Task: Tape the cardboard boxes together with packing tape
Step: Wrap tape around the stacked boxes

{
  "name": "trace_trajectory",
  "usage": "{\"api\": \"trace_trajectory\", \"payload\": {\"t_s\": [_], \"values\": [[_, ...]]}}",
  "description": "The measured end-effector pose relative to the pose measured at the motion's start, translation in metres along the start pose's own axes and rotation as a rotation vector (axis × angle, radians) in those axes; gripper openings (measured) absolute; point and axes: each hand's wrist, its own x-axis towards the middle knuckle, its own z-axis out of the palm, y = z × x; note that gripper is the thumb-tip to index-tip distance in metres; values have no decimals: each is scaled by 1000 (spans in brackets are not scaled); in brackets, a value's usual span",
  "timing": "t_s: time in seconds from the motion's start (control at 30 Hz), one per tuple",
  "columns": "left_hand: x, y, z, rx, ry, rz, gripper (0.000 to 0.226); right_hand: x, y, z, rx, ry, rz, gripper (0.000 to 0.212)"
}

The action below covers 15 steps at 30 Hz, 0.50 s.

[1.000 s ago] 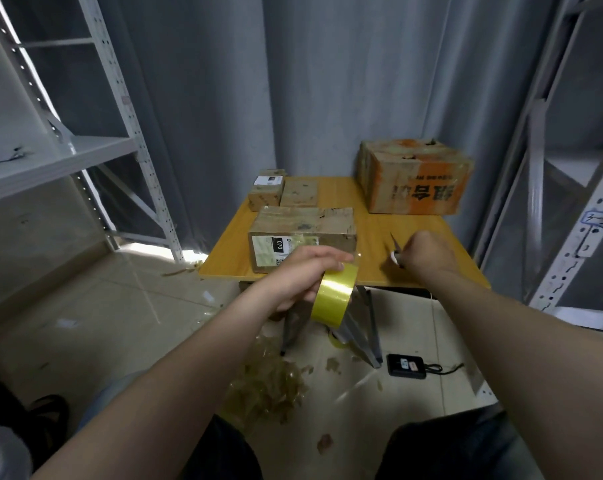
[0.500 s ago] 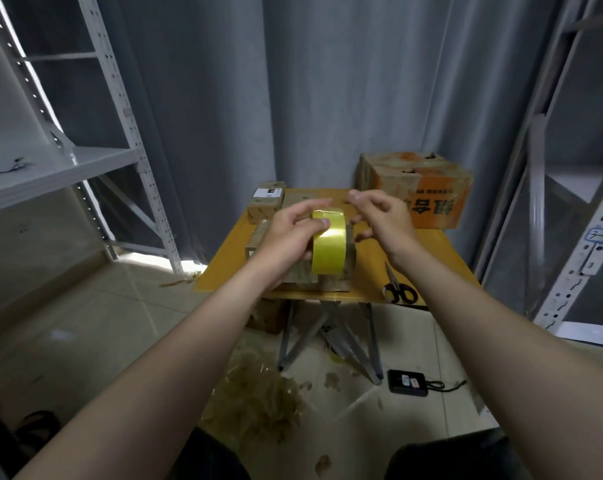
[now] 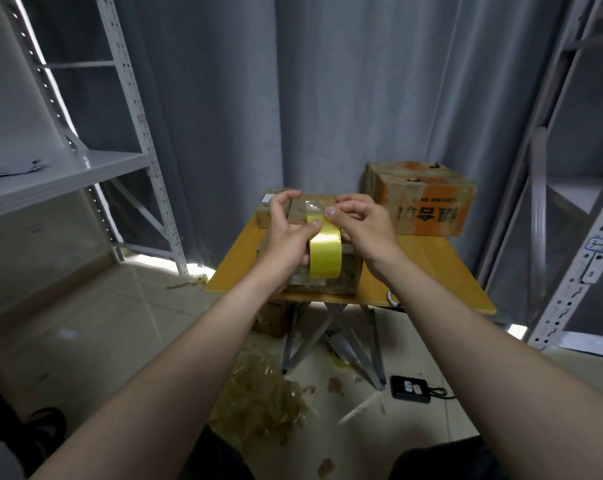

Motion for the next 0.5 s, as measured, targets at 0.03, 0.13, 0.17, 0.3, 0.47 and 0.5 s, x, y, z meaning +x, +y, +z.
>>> {"api": "trace_trajectory", "payload": {"t_s": [0.03, 0.13, 0.17, 0.3, 0.47, 0.5], "values": [[0, -1, -1, 23, 18, 16, 37, -1, 0, 1, -5, 4, 3, 17], [-2, -4, -2, 47, 8, 37, 29, -1, 1, 4, -53, 15, -11, 14], [-2, -4, -2, 41, -4, 34, 29, -2, 0, 4, -61, 16, -17, 14], [-4, -1, -5, 0, -40, -5, 22, -2, -1, 4, -60, 11, -41, 17], [-2, 0, -4, -17, -19, -51, 15, -1, -4, 6, -96, 15, -68, 18], [-2, 0, -3, -29, -13, -62, 14, -1, -5, 7, -93, 20, -71, 18]]}}
